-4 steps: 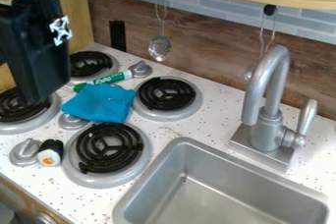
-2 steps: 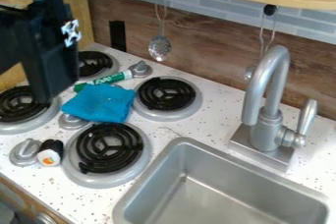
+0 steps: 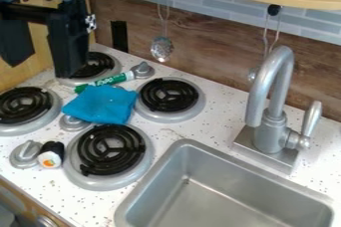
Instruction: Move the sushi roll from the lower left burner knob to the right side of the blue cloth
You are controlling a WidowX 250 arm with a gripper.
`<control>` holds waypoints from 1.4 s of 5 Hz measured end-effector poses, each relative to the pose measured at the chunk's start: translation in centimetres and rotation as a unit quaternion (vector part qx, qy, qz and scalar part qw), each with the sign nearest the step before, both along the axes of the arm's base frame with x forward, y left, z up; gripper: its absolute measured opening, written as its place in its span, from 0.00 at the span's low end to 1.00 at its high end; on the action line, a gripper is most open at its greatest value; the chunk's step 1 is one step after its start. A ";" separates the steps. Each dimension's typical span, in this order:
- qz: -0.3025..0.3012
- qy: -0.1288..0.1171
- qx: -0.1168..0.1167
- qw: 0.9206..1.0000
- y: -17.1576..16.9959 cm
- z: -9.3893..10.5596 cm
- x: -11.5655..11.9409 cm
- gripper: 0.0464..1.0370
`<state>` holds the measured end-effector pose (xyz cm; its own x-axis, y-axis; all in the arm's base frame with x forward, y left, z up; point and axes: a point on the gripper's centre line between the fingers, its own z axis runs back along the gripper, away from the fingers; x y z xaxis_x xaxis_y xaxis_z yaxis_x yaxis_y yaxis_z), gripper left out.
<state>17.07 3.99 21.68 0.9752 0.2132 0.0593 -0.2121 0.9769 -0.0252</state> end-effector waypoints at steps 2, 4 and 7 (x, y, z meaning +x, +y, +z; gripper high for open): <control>0.033 -0.027 0.013 0.999 4.9 -3.2 2.9 0.96; 0.049 -0.042 0.051 0.997 9.8 -7.0 3.3 0.96; 0.068 0.016 0.072 0.995 13.9 -13.4 2.2 0.96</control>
